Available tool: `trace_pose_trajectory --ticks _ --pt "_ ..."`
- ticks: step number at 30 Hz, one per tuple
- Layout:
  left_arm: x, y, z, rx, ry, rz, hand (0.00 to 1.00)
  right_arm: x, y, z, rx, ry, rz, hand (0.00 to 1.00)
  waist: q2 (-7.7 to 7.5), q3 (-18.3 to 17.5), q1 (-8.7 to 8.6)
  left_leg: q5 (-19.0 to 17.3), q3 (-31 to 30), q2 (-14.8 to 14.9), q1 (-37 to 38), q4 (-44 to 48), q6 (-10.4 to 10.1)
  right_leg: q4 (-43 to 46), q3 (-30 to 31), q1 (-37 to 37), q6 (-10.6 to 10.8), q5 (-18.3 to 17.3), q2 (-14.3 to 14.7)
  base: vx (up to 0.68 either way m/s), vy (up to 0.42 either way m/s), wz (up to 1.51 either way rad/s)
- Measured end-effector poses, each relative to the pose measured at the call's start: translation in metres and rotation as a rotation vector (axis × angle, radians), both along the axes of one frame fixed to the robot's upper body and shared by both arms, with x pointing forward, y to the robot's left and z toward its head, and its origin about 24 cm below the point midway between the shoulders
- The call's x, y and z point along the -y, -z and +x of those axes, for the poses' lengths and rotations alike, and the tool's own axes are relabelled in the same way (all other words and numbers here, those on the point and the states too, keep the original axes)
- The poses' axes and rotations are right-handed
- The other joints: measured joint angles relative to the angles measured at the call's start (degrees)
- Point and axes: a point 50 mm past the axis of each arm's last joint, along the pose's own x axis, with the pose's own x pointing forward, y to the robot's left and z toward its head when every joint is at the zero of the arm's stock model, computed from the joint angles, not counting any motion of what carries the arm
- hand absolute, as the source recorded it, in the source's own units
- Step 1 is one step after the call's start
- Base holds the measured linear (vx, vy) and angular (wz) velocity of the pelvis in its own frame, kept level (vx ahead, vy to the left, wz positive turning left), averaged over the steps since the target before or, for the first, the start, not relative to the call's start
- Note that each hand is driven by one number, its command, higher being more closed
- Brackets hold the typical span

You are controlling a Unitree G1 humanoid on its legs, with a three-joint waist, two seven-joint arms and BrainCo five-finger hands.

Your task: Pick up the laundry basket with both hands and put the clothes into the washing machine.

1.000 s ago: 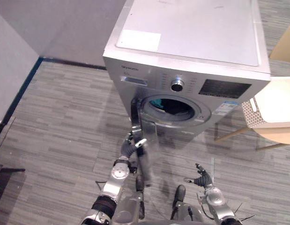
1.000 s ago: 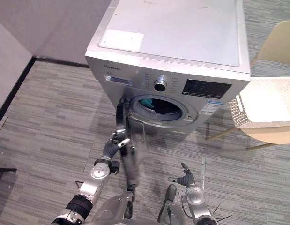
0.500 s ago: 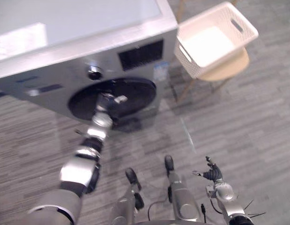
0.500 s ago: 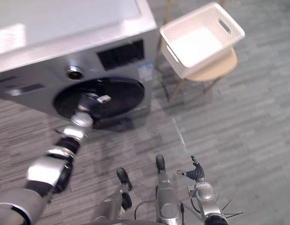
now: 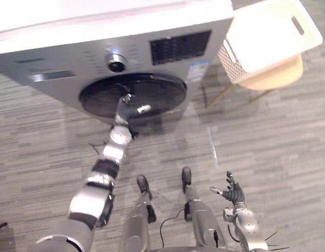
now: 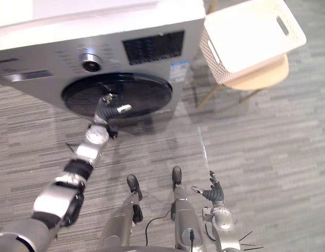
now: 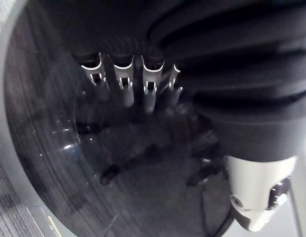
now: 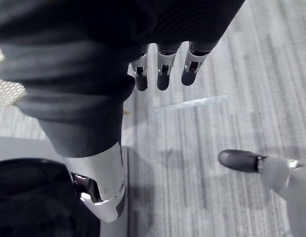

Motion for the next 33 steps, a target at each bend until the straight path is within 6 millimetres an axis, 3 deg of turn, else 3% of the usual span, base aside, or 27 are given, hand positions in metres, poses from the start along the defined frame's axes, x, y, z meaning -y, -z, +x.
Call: trace_pose_trajectory --ticks 1,3,4,6,9,12,13,14,16,17,19,20,21,22,23,24,26,28,29,30,31,32,33 --pt "-0.001 0.013 -0.01 -0.03 -0.008 -0.012 0.0 0.0 0.003 -0.002 -0.017 -0.002 -0.002 0.0 0.1 -0.9 0.08 -0.01 -0.73 -0.07 0.16 -0.12 -0.02 0.11 -0.57 0.46 -0.07 -0.32 -0.02 0.08 0.004 0.62" --pt "-0.009 0.071 -0.061 -0.213 -0.06 -0.068 0.0 0.002 0.019 -0.011 -0.11 0.008 -0.019 0.0 0.92 -2.97 0.67 -0.49 -3.17 -0.78 2.81 -0.35 -0.4 0.26 -3.05 4.34 0.34 -2.03 -0.49 0.09 0.019 0.59" --pt "-0.011 0.081 -0.072 -0.252 -0.073 -0.085 0.0 0.002 0.021 -0.013 -0.13 0.005 -0.027 0.0 1.27 -3.17 1.21 -0.96 -3.78 -0.82 3.25 0.06 -0.4 0.44 -3.69 5.23 0.63 -2.58 -0.7 0.07 0.061 0.64" --pt "-0.013 0.116 -0.113 -0.393 -0.101 -0.133 0.0 0.007 0.029 -0.018 -0.191 -0.005 -0.049 0.0 2.77 -3.93 2.37 -3.52 -7.19 -1.72 3.19 4.26 0.01 2.19 -7.38 8.42 1.44 -5.07 -1.89 0.05 0.085 0.8" --pt "-0.013 0.136 -0.135 -0.492 -0.115 -0.166 0.0 0.012 0.032 -0.021 -0.225 -0.007 -0.067 0.0 4.28 -5.03 2.81 -5.43 -4.72 -1.56 2.55 5.84 1.11 3.53 -13.86 11.77 2.54 -7.35 -3.61 0.0 0.081 1.23" --pt "-0.018 0.158 -0.156 -0.608 -0.161 -0.194 0.0 0.017 0.031 -0.011 -0.231 -0.013 -0.083 0.0 4.96 -5.83 3.04 -4.87 6.14 0.1 2.18 6.41 2.02 6.06 -20.93 13.1 4.5 -9.54 -6.59 0.14 0.118 1.36" --pt "-0.031 0.17 -0.175 -0.673 -0.23 -0.201 0.0 0.014 0.029 -0.003 -0.217 -0.019 -0.081 0.0 4.3 -5.92 3.51 -4.74 5.29 -0.33 1.45 7.98 2.96 6.29 -22.35 13.91 5.16 -10.01 -7.57 0.13 0.101 0.6" --pt "-0.033 0.171 -0.177 -0.68 -0.238 -0.201 0.0 0.013 0.029 -0.003 -0.216 -0.021 -0.079 0.0 4.16 -5.93 3.6 -4.86 5.14 -0.44 1.41 8.16 3.11 6.25 -22.46 14.06 5.2 -10.04 -7.67 0.16 0.086 0.49" --pt "-0.049 0.183 -0.199 -0.758 -0.318 -0.2 0.0 0.004 0.03 0.001 -0.219 -0.037 -0.057 0.0 2.44 -6.07 4.78 -7.51 4.1 -1.57 1.35 11.2 3.86 6.2 -24.01 16.29 6.41 -10.88 -9.09 0.19 0.085 0.37" --pt "-0.056 0.19 -0.218 -0.815 -0.369 -0.206 0.0 -0.002 0.032 0.001 -0.231 -0.058 -0.048 0.0 1.56 -6.6 5.72 -10.93 3.29 -2.35 1.22 15.09 4.26 7.54 -25.27 18.03 7.81 -12.18 -10.64 0.23 0.116 0.34" --pt "-0.059 0.195 -0.233 -0.849 -0.408 -0.22 0.0 -0.003 0.033 0.002 -0.238 -0.074 -0.045 0.0 1.41 -7.13 6.26 -14.88 2.04 -3.04 1.16 18.19 4.75 13.62 -25.29 17.63 10.16 -14.26 -13.21 0.21 0.13 0.34" --pt "-0.059 0.198 -0.241 -0.874 -0.422 -0.225 0.0 -0.005 0.032 0.006 -0.232 -0.092 -0.048 0.0 1.6 -7.25 6.05 -16.12 0.5 -3.73 1.39 19.12 5.05 22.4 -24.79 15.34 10.56 -14.74 -15.71 0.23 0.175 0.73" --pt "-0.061 0.198 -0.245 -0.882 -0.429 -0.221 0.0 -0.005 0.032 0.005 -0.235 -0.101 -0.058 0.0 2.54 -7.83 5.77 -17.01 -2.12 -4.72 2.14 19.91 5.78 36.77 -21.21 10.43 7.96 -12.87 -19.12 0.31 0.216 0.9" --pt "-0.063 0.197 -0.244 -0.876 -0.432 -0.217 0.0 -0.004 0.032 0.004 -0.239 -0.105 -0.062 0.0 2.22 -7.67 5.73 -17.4 -3.47 -5.26 2.77 19.97 6.13 42.15 -18.77 8.35 6.36 -11.11 -20.06 0.35 0.182 1.21" --pt "-0.065 0.195 -0.24 -0.86 -0.432 -0.212 0.0 -0.008 0.035 0.002 -0.253 -0.115 -0.055 0.0 1.61 -7.69 5.4 -17.95 -6.62 -5.99 3.66 20.13 6.8 49.22 -13.72 5.41 7.03 -13.73 -19.29 0.4 0.086 1.58" --pt "-0.068 0.192 -0.234 -0.838 -0.435 -0.206 0.0 -0.014 0.035 0.003 -0.252 -0.141 -0.049 0.0 1.62 -7.55 5.13 -18.98 -11.44 -6.31 4.59 20.27 7.37 53.74 -10.47 2.76 5.42 -18.8 -15.74 0.27 0.011 1.59" --pt "-0.068 0.19 -0.229 -0.812 -0.435 -0.212 0.0 -0.018 0.033 0.007 -0.243 -0.171 -0.047 0.0 1.93 -7.3 4.87 -18.9 -15.81 -6.68 6.87 19.49 6.98 53.52 -9.09 -0.25 2.66 -21.82 -12.47 0.33 -0.054 1.61" --pt "-0.063 0.187 -0.221 -0.782 -0.425 -0.229 0.0 -0.019 0.03 0.014 -0.223 -0.188 -0.054 0.0 1.57 -7.11 4.57 -19.84 -21.22 -7.75 9.17 18.8 6.6 49.36 -6.21 -4.73 1.9 -23.28 -9.19 0.44 -0.14 1.59" --pt "-0.062 0.185 -0.217 -0.762 -0.425 -0.24 0.0 -0.018 0.028 0.016 -0.212 -0.188 -0.059 0.0 1.59 -7.02 4.38 -20.54 -24.64 -7.86 9.97 18.81 5.99 45.14 -1.92 -7.82 2.11 -23.15 -6.86 0.38 -0.239 1.84" --pt "-0.058 0.182 -0.208 -0.738 -0.411 -0.252 0.0 -0.016 0.027 0.016 -0.209 -0.189 -0.064 0.0 1.41 -6.87 4.03 -21.37 -29.56 -8.14 10.68 19.19 4.56 36.85 3.2 -9.31 4.01 -21.39 -3.9 0.39 -0.281 1.99" --pt "-0.057 0.181 -0.204 -0.725 -0.405 -0.254 0.0 -0.015 0.027 0.015 -0.212 -0.189 -0.065 0.0 0.7 -6.75 3.91 -21.79 -31.44 -8.34 11.3 19.36 3.95 32.85 5.31 -8.97 4.25 -20.11 -3.35 0.41 -0.351 2.08" --pt "-0.058 0.179 -0.2 -0.706 -0.396 -0.249 0.0 -0.016 0.03 0.011 -0.224 -0.187 -0.059 0.0 -0.3 -6.4 3.78 -22.94 -34.79 -9.56 11.77 20.08 2.13 27.38 8.61 -8.93 3.79 -13.36 -3.35 0.32 -0.337 1.82" --pt "-0.054 0.179 -0.198 -0.708 -0.391 -0.259 0.0 -0.014 0.032 0.007 -0.237 -0.183 -0.063 0.0 -0.08 -6.56 2.9 -24.32 -37.7 -9.49 11.57 21.31 0.93 29.63 7.68 -8.35 3.58 -11.22 -3.7 0.36 -0.396 1.84"
